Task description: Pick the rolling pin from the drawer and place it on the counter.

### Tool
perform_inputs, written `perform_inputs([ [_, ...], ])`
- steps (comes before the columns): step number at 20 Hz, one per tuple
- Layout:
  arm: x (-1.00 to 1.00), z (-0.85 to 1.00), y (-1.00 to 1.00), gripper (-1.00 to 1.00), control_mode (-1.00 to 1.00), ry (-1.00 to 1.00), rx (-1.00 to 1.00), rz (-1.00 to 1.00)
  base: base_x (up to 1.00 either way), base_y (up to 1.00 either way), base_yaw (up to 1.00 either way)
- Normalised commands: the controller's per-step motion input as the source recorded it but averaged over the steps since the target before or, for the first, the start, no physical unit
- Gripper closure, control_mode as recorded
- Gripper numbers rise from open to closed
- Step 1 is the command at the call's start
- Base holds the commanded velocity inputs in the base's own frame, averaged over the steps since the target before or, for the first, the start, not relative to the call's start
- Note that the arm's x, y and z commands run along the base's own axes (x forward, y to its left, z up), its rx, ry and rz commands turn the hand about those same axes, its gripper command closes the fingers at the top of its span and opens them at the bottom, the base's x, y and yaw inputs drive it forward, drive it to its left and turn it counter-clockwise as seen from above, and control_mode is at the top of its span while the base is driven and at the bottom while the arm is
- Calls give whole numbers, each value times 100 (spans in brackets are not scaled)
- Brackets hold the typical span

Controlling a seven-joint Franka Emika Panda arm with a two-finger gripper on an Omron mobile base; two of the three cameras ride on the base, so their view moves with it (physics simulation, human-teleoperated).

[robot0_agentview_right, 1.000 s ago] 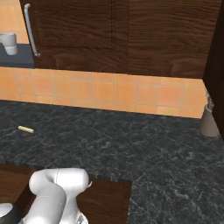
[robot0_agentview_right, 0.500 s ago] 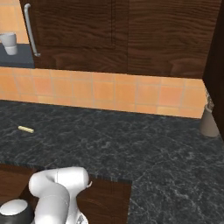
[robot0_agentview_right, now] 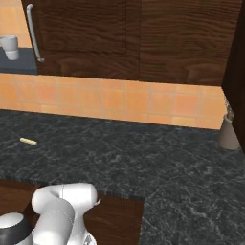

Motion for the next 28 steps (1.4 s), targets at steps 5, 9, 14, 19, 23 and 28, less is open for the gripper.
perform_inputs([
  [5, 17, -20, 19, -100, -100, 14, 0, 0, 0, 0, 0],
  [9, 2, -32, 45, -100, -100, 17, 0, 0, 0, 0, 0],
  [14, 10, -29, 25, -100, -100, 8, 0, 0, 0, 0, 0],
  [19, 4, -37, 29, -100, -100, 9, -5, 0, 0, 0, 0],
  [23, -8, -41, 7, -100, -100, 3, -13, 0, 0, 0, 0],
  [28, 0, -40, 13, -100, -100, 0, -18, 0, 0, 0, 0],
])
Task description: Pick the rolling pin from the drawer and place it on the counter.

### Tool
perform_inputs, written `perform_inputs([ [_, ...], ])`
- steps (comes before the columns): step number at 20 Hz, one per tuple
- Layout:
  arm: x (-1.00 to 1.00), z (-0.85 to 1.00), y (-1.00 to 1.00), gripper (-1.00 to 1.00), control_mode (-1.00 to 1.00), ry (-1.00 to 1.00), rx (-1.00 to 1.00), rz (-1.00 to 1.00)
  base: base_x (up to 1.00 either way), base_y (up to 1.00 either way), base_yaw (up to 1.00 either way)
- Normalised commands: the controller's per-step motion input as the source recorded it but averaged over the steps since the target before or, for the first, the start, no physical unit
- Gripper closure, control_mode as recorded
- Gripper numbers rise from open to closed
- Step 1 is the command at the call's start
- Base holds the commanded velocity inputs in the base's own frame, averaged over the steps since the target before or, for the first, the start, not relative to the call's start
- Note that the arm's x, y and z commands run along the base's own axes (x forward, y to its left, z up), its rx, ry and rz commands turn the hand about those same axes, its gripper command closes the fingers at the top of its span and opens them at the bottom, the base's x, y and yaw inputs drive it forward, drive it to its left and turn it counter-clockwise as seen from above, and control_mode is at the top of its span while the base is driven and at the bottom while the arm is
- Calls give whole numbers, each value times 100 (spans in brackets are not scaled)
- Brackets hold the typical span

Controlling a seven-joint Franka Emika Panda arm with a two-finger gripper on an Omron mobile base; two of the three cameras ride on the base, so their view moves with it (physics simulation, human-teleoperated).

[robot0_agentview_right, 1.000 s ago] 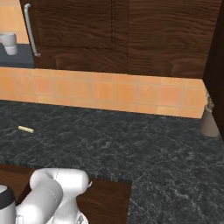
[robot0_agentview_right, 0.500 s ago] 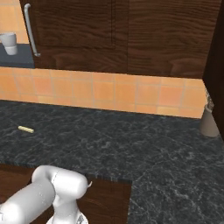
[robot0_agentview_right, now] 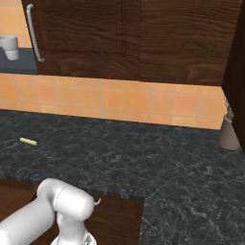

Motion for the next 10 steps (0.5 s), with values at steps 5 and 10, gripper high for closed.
perform_inputs([
  [5, 0, -27, 5, 100, -100, 0, -7, 0, 0, 0, 0],
  [10, -13, 27, -2, 100, -100, -5, 0, 0, 0, 0, 0],
])
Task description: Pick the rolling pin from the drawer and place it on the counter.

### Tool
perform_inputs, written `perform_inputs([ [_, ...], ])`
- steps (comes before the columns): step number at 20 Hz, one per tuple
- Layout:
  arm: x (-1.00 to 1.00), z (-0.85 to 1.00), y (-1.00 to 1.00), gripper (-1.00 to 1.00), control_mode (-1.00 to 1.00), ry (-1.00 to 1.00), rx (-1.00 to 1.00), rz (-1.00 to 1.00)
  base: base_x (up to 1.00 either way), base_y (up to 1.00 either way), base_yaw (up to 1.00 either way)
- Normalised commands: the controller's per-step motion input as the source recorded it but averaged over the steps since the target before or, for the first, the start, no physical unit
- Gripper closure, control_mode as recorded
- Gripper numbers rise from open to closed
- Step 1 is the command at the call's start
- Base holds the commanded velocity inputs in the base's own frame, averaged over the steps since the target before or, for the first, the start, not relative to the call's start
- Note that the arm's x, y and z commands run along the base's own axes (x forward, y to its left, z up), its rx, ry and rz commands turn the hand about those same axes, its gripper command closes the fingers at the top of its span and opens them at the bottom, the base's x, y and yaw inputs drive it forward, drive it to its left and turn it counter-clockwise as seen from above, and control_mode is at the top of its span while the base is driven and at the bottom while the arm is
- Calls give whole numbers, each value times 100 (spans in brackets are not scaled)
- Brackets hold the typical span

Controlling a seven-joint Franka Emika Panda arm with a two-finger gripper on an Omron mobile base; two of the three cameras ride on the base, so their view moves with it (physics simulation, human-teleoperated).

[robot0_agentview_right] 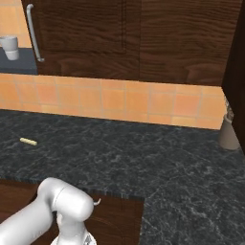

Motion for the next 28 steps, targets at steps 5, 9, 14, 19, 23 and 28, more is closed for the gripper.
perform_inputs([
  [5, -36, 100, -14, 100, -100, -5, -1, 0, 0, 0, 0],
  [9, 24, 100, -50, 100, -100, 1, 0, 0, 0, 0, 0],
  [14, 77, 100, -72, 100, -100, 0, 2, 0, 0, 0, 0],
  [19, 99, 84, -100, 100, -100, 0, 8, 0, 0, 0, 0],
  [23, 100, 13, -100, 100, -100, 0, 7, 8, 0, 0, 0],
  [28, 100, 0, -100, 100, -100, 0, 4, 11, 0, 0, 0],
])
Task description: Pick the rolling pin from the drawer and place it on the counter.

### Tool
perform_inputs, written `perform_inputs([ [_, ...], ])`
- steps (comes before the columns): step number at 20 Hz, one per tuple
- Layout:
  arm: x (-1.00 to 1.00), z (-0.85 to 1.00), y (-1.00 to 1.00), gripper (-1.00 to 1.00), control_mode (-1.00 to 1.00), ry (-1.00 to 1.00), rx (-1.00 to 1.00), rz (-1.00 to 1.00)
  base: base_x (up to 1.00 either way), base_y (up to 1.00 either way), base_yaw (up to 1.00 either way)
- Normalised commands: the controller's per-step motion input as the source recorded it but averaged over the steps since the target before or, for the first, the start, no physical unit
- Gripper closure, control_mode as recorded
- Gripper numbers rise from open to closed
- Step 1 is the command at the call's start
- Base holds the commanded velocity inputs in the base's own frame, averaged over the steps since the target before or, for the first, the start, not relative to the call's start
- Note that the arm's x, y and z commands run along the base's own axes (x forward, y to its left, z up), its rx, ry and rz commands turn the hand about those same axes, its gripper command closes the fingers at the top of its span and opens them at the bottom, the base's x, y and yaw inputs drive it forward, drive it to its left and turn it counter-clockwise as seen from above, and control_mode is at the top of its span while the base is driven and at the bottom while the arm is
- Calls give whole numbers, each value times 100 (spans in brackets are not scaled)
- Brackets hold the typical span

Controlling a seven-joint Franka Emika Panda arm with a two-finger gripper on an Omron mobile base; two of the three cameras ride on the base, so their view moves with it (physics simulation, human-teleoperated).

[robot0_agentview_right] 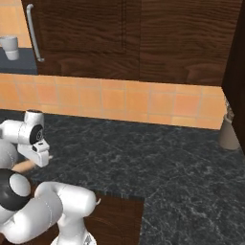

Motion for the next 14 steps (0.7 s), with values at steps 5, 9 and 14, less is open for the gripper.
perform_inputs([
  [5, 100, 0, -100, 100, -100, 0, 5, 13, 0, 0, 0],
  [9, 100, -1, -77, 100, -100, 0, 3, 9, 0, 0, 0],
  [14, 100, -7, -37, 100, -100, 0, 0, 8, 0, 0, 0],
])
